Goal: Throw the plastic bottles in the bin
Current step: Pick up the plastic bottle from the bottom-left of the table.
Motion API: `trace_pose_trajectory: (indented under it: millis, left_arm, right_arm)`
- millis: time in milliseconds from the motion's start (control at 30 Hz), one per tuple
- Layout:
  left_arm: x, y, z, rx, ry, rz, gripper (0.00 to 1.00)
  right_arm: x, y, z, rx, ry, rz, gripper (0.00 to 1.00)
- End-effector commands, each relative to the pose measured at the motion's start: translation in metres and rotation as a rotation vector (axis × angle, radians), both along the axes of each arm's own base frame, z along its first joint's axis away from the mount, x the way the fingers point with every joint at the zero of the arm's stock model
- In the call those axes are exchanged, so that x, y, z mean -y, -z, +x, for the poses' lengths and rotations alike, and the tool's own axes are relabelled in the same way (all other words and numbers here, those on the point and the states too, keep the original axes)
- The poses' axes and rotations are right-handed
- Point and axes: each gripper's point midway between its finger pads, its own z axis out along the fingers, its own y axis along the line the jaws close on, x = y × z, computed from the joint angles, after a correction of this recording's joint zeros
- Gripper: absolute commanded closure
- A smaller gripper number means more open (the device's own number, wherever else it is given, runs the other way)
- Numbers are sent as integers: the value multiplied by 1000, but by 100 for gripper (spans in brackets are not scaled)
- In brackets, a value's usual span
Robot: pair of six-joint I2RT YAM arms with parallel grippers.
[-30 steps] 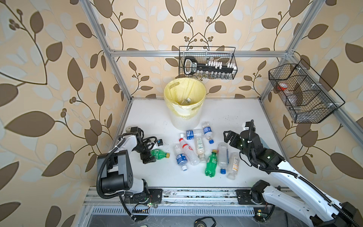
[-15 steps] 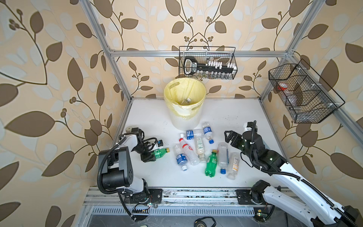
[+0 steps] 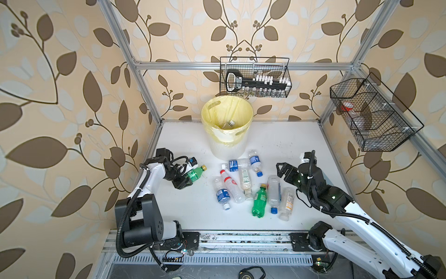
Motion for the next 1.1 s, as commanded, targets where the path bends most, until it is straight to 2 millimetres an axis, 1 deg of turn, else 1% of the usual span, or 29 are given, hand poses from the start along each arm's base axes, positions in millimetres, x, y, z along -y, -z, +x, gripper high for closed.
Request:
trace_pose_trajectory:
  millis: [0, 200, 333, 500, 633, 700, 767, 867, 1067]
  left_arm:
    - [7, -19, 0, -45, -111, -94, 45]
    - [25, -54, -2, -81, -197, -249, 44]
    - [28, -73, -3, -49, -238, -283, 42]
    - [33, -97, -7, -13, -288, -331, 38]
    - [40, -112, -11, -30, -309, -391, 39]
    - [43, -117, -12, -54, -330, -416, 40]
    - [42, -118, -11, -70, -361, -427, 42]
    - [41, -121, -6, -73, -403, -446, 43]
    - [37, -136, 0, -48, -434, -447, 43]
  right_arm:
    - [4, 2, -6, 1, 9, -3, 0]
    - [6, 2, -10, 7, 9, -9, 0]
    - [6, 5, -10, -6, 7, -20, 0]
    - [-4, 7, -6, 9, -35, -1, 0]
    - [-6, 11, -3, -7, -28, -7, 0]
    - [-5, 15, -1, -22, -11, -15, 0]
    - [-5, 20, 0, -36, -4, -20, 0]
    - [-7, 24, 1, -47, -7, -24, 0]
    - [-5, 25, 1, -49, 8, -27, 0]
